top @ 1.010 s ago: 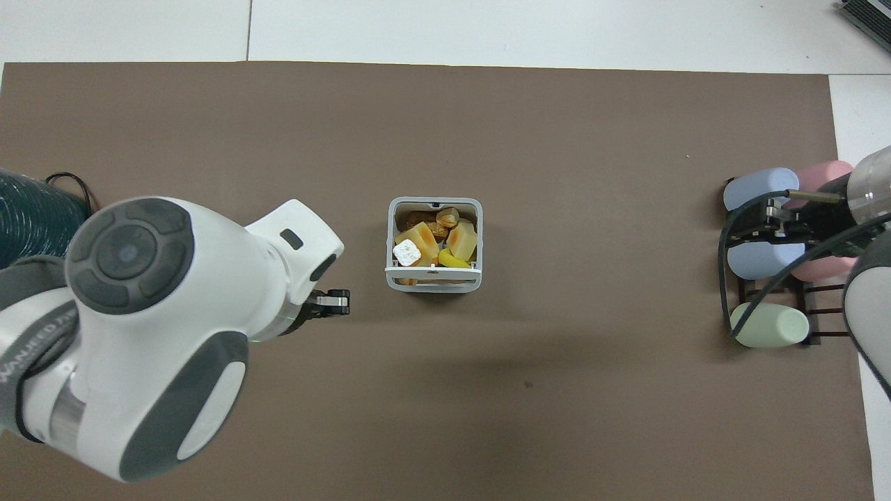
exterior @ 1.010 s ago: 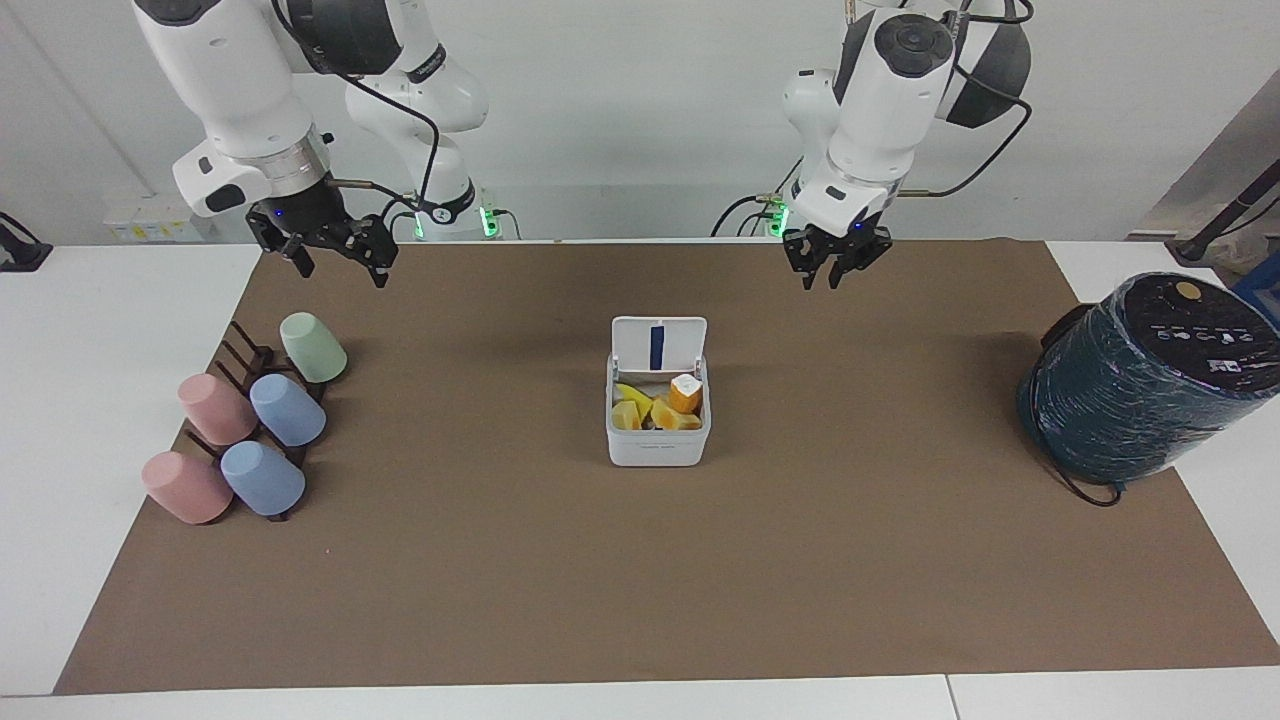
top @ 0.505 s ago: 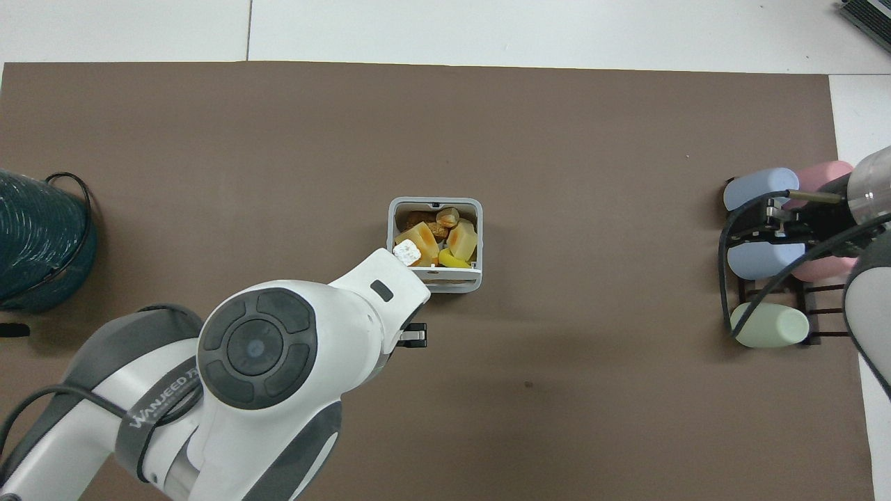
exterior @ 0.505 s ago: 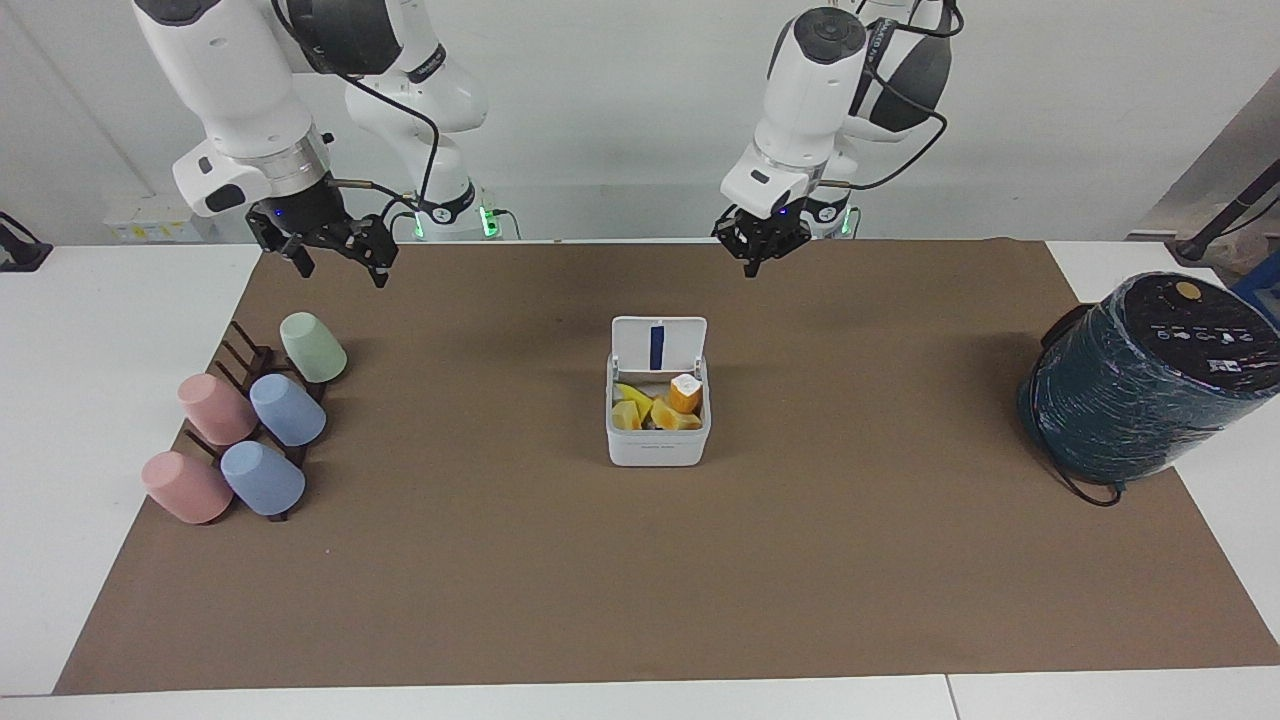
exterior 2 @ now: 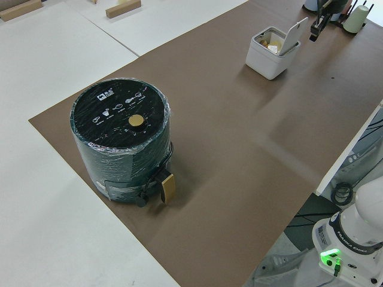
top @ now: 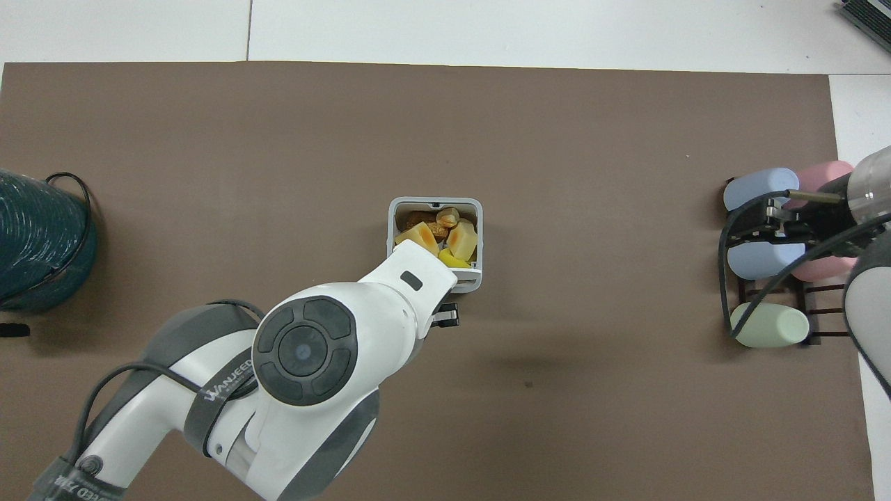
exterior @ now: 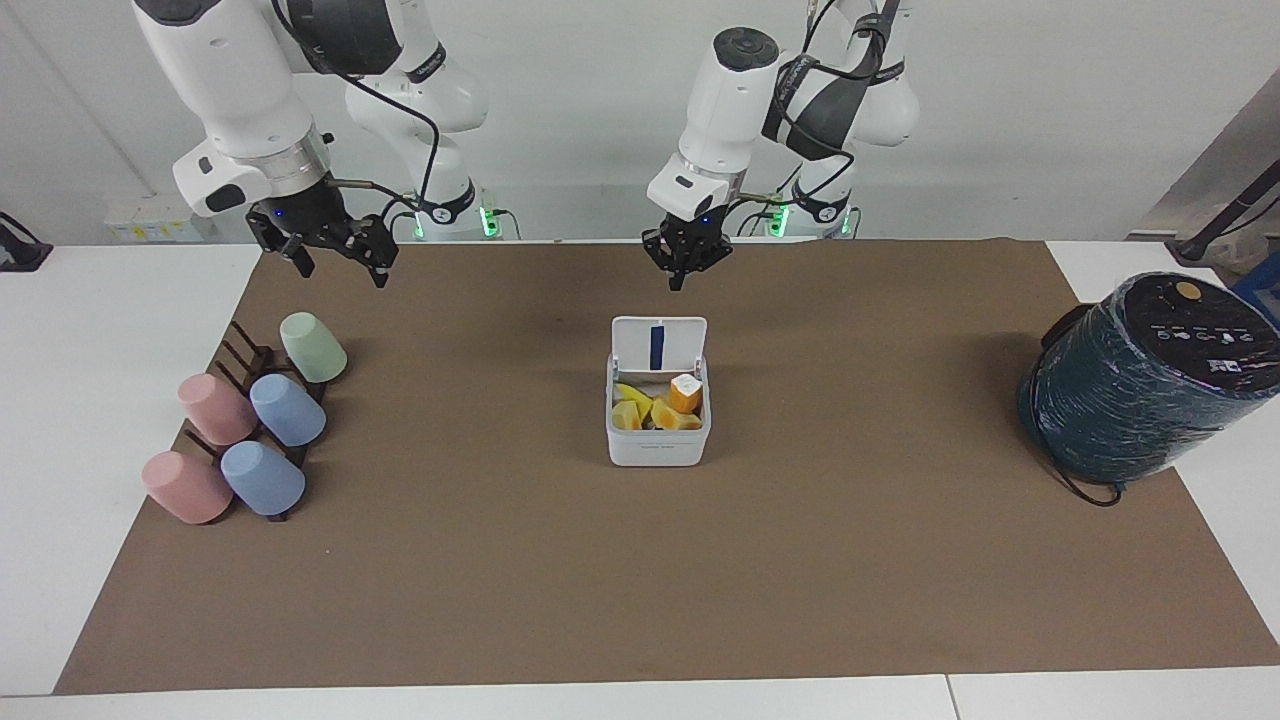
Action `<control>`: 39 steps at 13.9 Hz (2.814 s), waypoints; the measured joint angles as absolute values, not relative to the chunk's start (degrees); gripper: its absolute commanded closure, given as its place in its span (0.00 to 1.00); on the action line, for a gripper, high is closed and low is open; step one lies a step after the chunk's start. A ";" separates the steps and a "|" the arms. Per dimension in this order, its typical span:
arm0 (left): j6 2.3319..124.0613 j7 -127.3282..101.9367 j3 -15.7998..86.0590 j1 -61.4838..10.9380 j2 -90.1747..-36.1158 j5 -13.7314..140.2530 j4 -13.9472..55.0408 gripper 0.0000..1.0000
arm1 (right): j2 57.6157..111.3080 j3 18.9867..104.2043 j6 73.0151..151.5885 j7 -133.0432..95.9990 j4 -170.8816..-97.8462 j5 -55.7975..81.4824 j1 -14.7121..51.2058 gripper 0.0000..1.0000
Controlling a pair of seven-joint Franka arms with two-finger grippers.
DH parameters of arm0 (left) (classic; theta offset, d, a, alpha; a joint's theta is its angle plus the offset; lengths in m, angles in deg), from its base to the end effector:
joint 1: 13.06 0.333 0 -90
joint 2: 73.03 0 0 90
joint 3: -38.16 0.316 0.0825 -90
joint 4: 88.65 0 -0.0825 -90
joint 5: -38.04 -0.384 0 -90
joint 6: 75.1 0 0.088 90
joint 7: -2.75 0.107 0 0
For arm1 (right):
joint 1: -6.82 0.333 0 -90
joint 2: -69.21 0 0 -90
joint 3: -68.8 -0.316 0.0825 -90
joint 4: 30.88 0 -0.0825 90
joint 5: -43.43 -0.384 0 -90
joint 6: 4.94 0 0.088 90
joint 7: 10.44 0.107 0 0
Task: Close trash can lid
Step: 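Push the lid down over the can with the left gripper, then withdraw the left gripper from the closed lid toward the robot's far side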
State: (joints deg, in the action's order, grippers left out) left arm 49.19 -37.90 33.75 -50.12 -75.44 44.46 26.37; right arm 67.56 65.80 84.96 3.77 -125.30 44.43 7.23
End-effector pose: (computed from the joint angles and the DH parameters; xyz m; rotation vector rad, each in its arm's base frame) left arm 0.4189 -0.3766 0.4939 2.9324 0.0574 0.1337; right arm 0.5426 0.0309 0.6038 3.1006 -0.2925 -0.0726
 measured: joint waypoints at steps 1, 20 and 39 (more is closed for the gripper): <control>51.06 -38.44 33.80 -50.12 -74.81 44.46 26.37 1.00 | 67.56 65.80 84.96 3.77 -125.30 44.43 7.23 0.00; 74.67 -39.22 34.97 -46.18 -60.90 44.60 24.46 1.00 | 67.56 65.80 84.96 3.77 -125.30 44.43 7.23 0.00; 50.30 -35.25 36.29 -44.97 -56.64 44.59 9.04 0.77 | 67.56 65.80 84.96 3.77 -125.30 44.43 7.23 0.00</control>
State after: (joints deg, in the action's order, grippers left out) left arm 50.30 -35.25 36.29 -44.97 -56.64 44.59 9.04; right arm 67.56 65.80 84.96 3.77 -125.30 44.43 7.23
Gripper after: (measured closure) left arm 0.771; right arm 0.000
